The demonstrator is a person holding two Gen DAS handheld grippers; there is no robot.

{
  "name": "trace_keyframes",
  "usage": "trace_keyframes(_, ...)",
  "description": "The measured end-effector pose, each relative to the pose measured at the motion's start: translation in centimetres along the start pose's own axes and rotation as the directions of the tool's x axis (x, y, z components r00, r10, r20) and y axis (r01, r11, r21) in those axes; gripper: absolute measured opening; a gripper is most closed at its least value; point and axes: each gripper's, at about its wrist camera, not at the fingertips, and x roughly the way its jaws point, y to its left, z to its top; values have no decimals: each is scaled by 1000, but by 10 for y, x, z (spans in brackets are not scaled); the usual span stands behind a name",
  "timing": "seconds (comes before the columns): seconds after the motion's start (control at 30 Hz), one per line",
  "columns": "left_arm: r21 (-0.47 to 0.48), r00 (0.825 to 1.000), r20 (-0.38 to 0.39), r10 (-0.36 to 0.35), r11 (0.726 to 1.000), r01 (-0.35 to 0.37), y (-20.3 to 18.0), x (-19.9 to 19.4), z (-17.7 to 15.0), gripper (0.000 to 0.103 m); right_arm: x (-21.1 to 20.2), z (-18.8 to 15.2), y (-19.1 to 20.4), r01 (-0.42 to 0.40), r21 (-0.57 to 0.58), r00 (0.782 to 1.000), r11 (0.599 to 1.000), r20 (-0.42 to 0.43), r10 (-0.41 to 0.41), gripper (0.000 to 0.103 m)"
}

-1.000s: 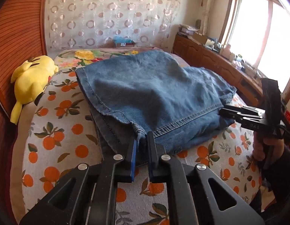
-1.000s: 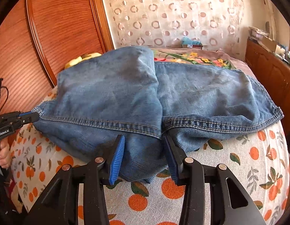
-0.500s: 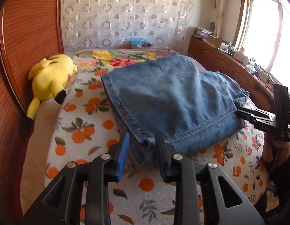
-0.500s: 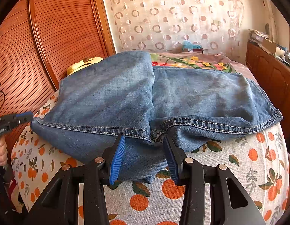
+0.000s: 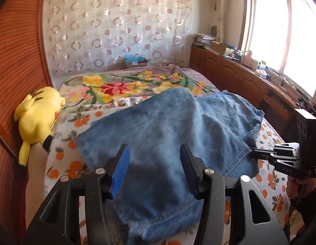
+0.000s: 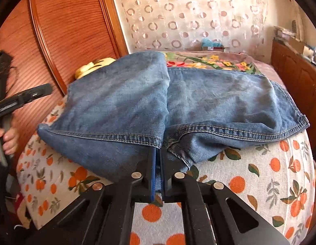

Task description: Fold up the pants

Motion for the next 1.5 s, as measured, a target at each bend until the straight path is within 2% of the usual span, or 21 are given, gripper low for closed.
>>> trace_keyframes(0.13,80,1000,-9,-29,996,30,-21,28,27,52,-8,4,-7,10,13,1000,1000,14,-10,1)
trace_keyframes(0.23,123,998,-32,-48,991,52,-36,50,43,52,-8,8,-10,-17,33,1000,999,23,16,1)
trace_keyframes(0.47,190,989,-121,-79,977,101,-52,111,70,52,23,9,-3,-22,-7,999,1000,-41,22,3)
trace_keyframes(0.63,238,982,-183,-48,967,92,-60,158,88,52,26,5,-7,-36,-23,997,999,-66,34,3)
trace_keyframes(0.77,243,978,-209,-7,968,59,-56,192,95,52,26,0,-6,-39,-42,997,998,-71,36,3)
trace_keyframes(0.87,194,969,-244,-35,977,84,-47,212,94,53,24,2,-9,-47,-33,996,998,-73,45,3)
trace_keyframes(0.93,188,971,-235,-44,978,90,-47,212,93,54,27,4,-15,-55,-24,996,998,-74,53,3)
trace_keyframes(1.13,195,978,-210,-14,979,56,-52,201,93,54,25,4,-19,-68,-13,995,998,-69,67,3)
trace_keyframes(1.23,192,986,-167,-15,980,48,-54,185,92,55,26,3,-16,-60,-14,996,998,-62,59,3)
trace_keyframes(1.4,180,990,-116,-79,979,100,-64,154,86,76,15,8,-21,-18,12,999,1000,-36,19,3)
trace_keyframes(1.5,176,991,-95,-93,978,109,-71,139,84,78,2,12,-31,12,55,1000,998,-5,-12,5)
